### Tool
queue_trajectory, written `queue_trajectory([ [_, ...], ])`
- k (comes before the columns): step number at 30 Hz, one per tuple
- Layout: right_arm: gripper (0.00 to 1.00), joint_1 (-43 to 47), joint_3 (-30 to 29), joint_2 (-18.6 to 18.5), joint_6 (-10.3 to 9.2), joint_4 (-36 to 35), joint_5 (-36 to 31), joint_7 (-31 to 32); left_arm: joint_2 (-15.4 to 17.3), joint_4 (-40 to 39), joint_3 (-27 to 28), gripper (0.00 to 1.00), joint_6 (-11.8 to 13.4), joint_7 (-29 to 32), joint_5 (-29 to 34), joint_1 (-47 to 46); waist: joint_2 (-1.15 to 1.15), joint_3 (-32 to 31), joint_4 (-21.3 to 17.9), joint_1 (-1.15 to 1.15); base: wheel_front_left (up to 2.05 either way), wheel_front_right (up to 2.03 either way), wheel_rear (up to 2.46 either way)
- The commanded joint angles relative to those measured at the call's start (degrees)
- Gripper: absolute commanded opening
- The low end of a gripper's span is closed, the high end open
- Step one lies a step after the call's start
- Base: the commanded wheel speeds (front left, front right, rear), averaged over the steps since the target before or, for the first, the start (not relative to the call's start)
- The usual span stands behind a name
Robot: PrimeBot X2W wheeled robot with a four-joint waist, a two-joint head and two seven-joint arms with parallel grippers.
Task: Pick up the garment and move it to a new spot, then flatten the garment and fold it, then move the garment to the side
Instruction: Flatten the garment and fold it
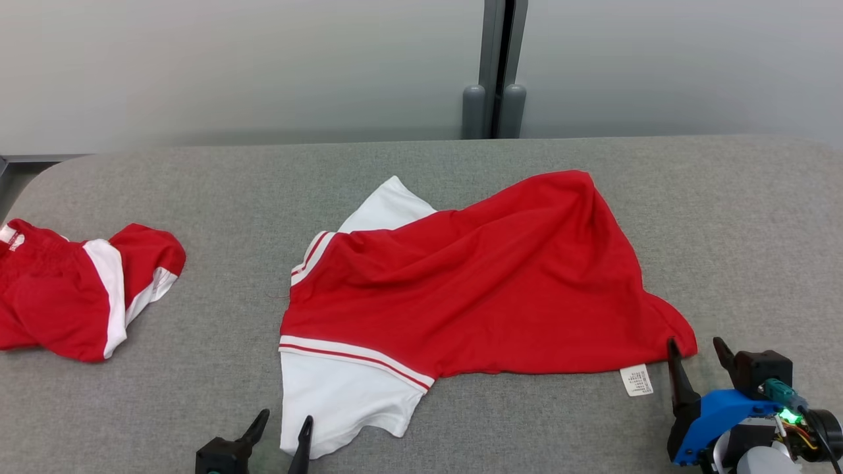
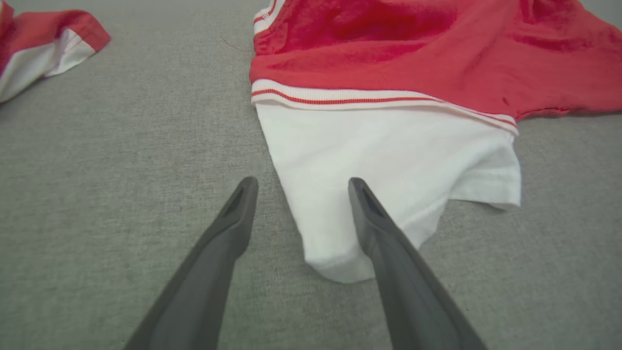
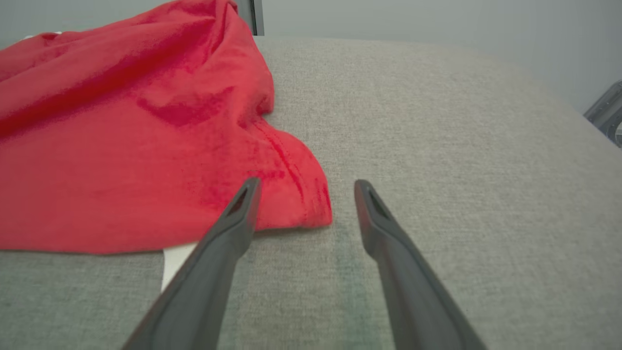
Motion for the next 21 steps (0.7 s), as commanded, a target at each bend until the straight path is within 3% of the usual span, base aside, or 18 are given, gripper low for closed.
queue_trajectory([
  [1, 1.00, -0.98, -0.18, -0.44, 0.01, 1.07, -0.20, -0.56, 0.58, 0.19, -0.27, 1.00, -0.08, 0.20, -0.69, 0.03, 0.00, 0.21, 0.08, -0.01, 0.00, 0.00, 0.00],
  [18, 1.00, -8.26, 0.32, -0.88, 0.01, 16.57, -1.35, -2.26, 1.31, 3.49, -9.69, 1.00, -0.09, 0.85, -6.53, -2.73, 0.00, 1.79, 0.60, -0.01, 0.00, 0.00, 0.00],
  [20, 0.00, -8.71, 0.96, -0.53, 0.01, 17.13, -0.56, -2.26, 1.45, 3.97, -10.60, 0.31, -0.09, 0.81, -7.36, -3.21, 0.00, 1.83, 0.59, -0.01, 0.00, 0.00, 0.00],
  [21, 0.00, -8.87, 1.28, -0.51, 0.01, 17.11, -0.30, -2.27, 1.47, 4.08, -10.92, 0.09, -0.09, 0.58, -7.77, -3.37, 0.00, 1.82, 0.56, -0.01, 0.00, 0.00, 0.00],
])
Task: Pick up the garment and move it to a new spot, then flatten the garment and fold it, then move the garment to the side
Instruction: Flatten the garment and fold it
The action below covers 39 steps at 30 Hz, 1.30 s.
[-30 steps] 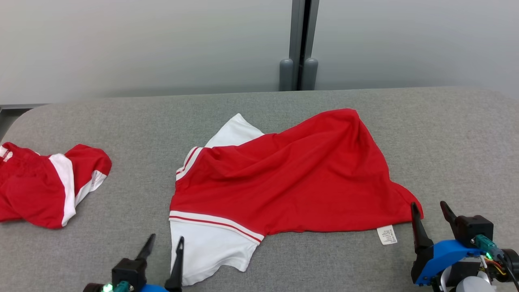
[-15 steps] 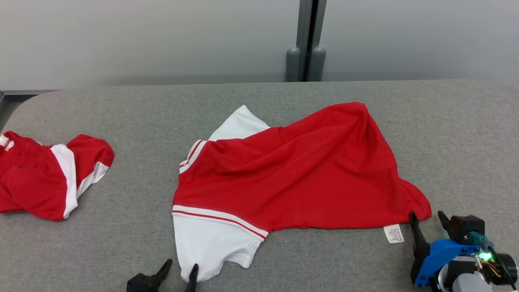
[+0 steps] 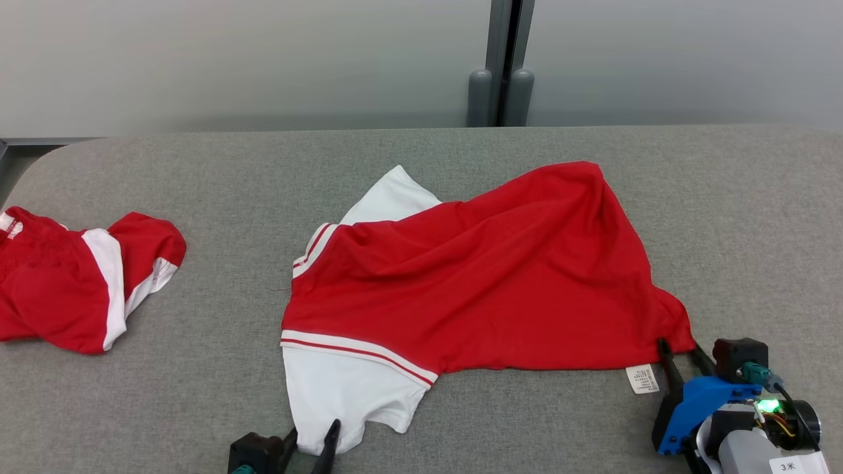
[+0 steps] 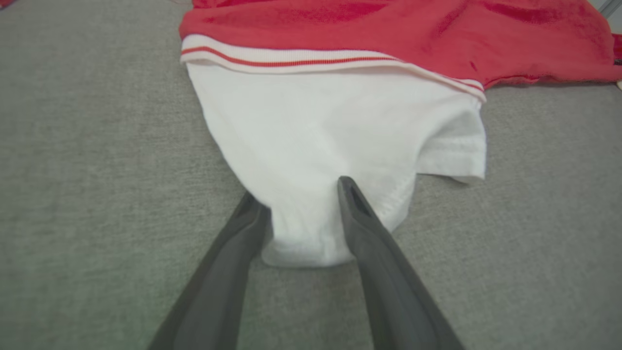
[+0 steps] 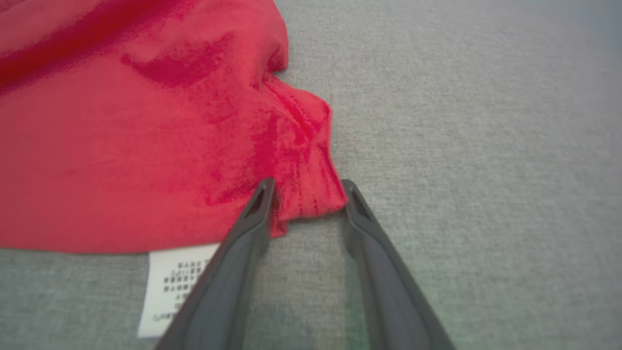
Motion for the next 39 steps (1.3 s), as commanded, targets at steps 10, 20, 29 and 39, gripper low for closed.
queue_trajectory([
  [10, 0.00, 6.30, 4.61, 0.79, 0.02, -9.17, 4.65, 0.06, 0.91, -0.45, 0.54, 0.00, 0.39, -3.27, -1.67, -1.58, 0.00, -1.61, -0.43, 0.00, 0.00, 0.00, 0.00],
  [20, 0.00, 16.29, 10.69, 1.35, 0.02, -24.78, 8.75, 0.14, 3.26, -8.08, 4.23, 0.00, 2.03, -4.13, -2.85, -0.16, 0.00, -1.93, -2.32, 0.00, 0.00, 0.00, 0.00],
  [29, 0.00, 10.04, 14.95, -0.15, 0.02, -35.07, 11.21, 2.64, 6.72, -13.77, 7.65, 0.00, 1.89, -3.54, -3.76, -7.91, 0.00, 1.46, -3.93, 0.00, 0.00, 0.00, 0.00],
  [39, 0.00, -16.70, 18.01, -0.31, 0.02, -34.48, 12.80, 4.23, 15.08, -15.09, 9.64, 0.00, 0.29, 1.27, -2.80, -34.56, 0.00, 12.14, -6.08, 0.00, 0.00, 0.00, 0.00],
])
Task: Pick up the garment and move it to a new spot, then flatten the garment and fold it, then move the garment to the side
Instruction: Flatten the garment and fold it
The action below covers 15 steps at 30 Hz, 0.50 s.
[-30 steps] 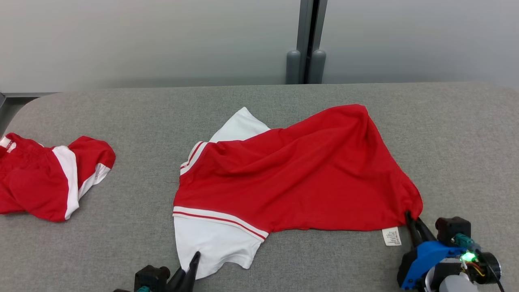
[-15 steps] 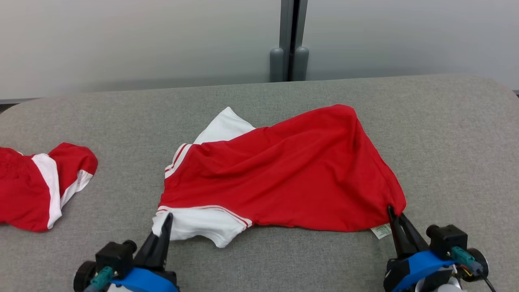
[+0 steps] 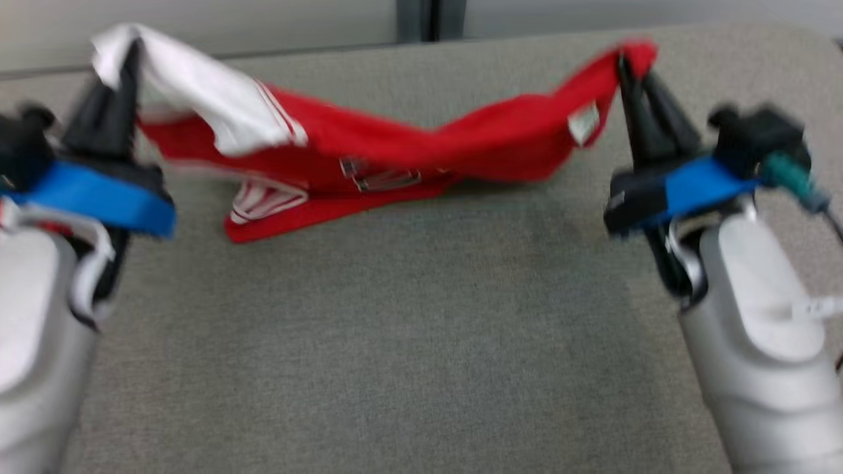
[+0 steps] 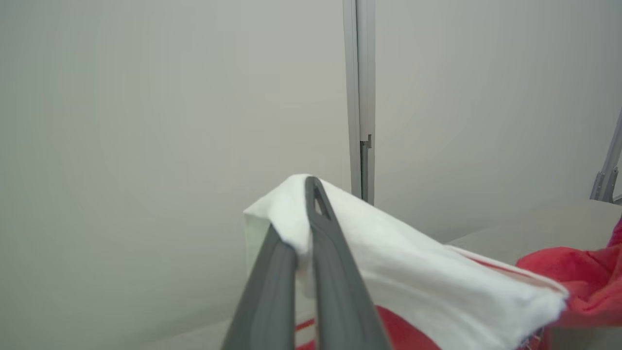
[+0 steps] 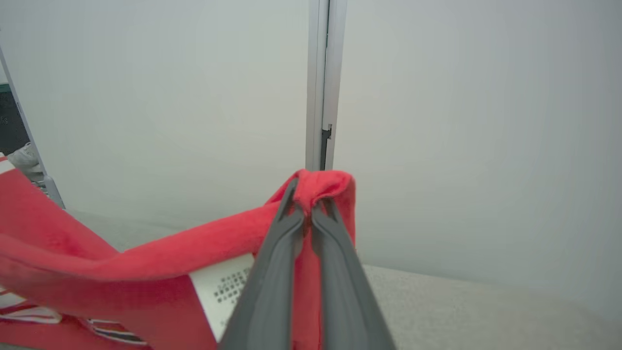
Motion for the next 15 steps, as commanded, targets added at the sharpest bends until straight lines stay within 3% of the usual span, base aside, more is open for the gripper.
queue_trajectory([
  [1, 0.00, -5.57, -0.10, 0.50, 0.01, 1.95, 1.13, -0.18, 1.34, 0.62, 0.01, 0.00, -0.36, 0.71, 0.46, -5.22, 0.00, 2.81, 0.64, -0.01, 0.00, 0.00, 0.00],
  [10, 0.00, -33.56, -2.60, 1.87, 0.01, 15.35, 2.33, -1.56, 4.85, 7.70, -1.85, 0.00, -0.59, 2.51, -0.29, -30.18, 0.00, 10.87, -0.55, -0.01, 0.00, 0.00, 0.00],
  [15, 0.00, -43.61, -4.68, 2.19, 0.01, 22.28, 2.98, -2.06, 5.55, 11.87, -4.30, 0.00, -0.61, 2.21, -1.79, -39.99, 0.00, 12.06, -0.96, -0.01, 0.00, 0.00, 0.00],
])
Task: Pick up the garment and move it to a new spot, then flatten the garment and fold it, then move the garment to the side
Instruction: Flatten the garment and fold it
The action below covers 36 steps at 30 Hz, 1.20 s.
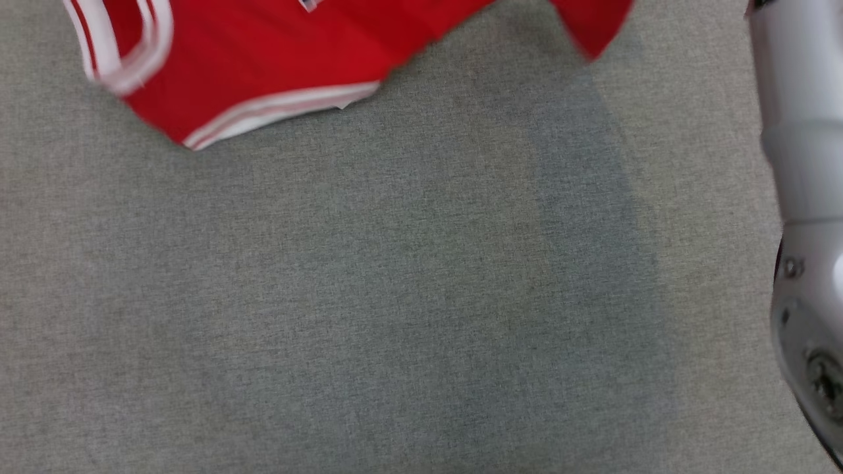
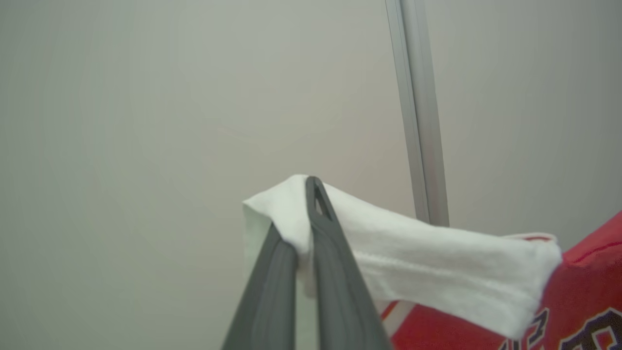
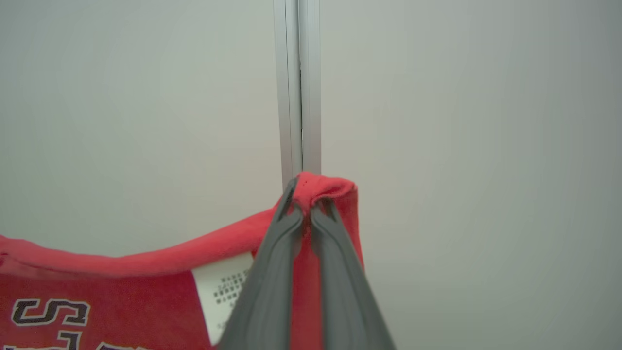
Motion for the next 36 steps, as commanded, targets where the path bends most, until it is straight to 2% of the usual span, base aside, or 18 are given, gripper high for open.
queue_trajectory([
  [1, 0.00, -2.21, -0.40, 0.11, 0.01, 0.94, 0.40, -0.52, 0.34, 0.73, -0.47, 0.00, -0.07, -0.25, -0.25, -2.34, 0.00, 0.03, -0.09, -0.02, 0.00, 0.00, 0.00],
  [10, 0.00, -14.91, -2.84, -0.67, 0.01, 12.67, -1.10, -2.15, -1.35, 6.55, -7.99, 0.00, -0.08, -2.07, -2.46, -14.77, 0.00, -1.12, -0.08, -0.02, 0.00, 0.00, 0.00],
  [15, 0.00, -16.06, -2.63, -0.36, 0.01, 15.44, -0.99, -2.47, -1.17, 7.81, -10.97, 0.00, -0.08, -3.43, -4.74, -16.69, 0.00, 1.21, 0.52, -0.02, 0.00, 0.00, 0.00],
  [18, 0.00, -14.21, -2.23, -0.25, 0.01, 14.76, -0.35, -2.53, -0.58, 8.37, -12.46, 0.00, -0.08, -4.60, -6.44, -15.64, 0.00, 3.50, 1.20, -0.02, 0.00, 0.00, 0.00],
  [22, 0.00, -8.09, -2.55, -0.40, 0.01, 10.70, 0.68, -2.52, -0.99, 8.79, -12.47, 0.00, -0.08, -6.65, -8.74, -9.49, 0.00, 4.07, 2.00, -0.02, 0.00, 0.00, 0.00],
  [26, 0.00, 1.96, -2.05, -0.02, 0.01, 5.85, 2.00, -2.51, -1.05, 7.27, -11.13, 0.00, 0.26, -7.54, -10.05, -0.45, 0.00, 2.76, 2.15, -0.02, 0.00, 0.00, 0.00],
  [32, 0.00, 18.24, 0.25, 0.50, 0.01, -2.05, 4.91, -2.52, -1.71, -2.85, -4.74, 0.00, 3.26, -7.57, -9.25, 17.75, 0.00, -0.31, 1.99, -0.02, 0.00, 0.00, 0.00],
  [36, 0.00, 28.90, 2.08, 0.54, 0.01, -5.81, 6.53, -2.51, -3.78, -9.87, 0.26, 0.00, 5.51, -7.58, -8.85, 31.02, 0.00, -3.11, 2.04, -0.02, 0.00, 0.00, 0.00],
])
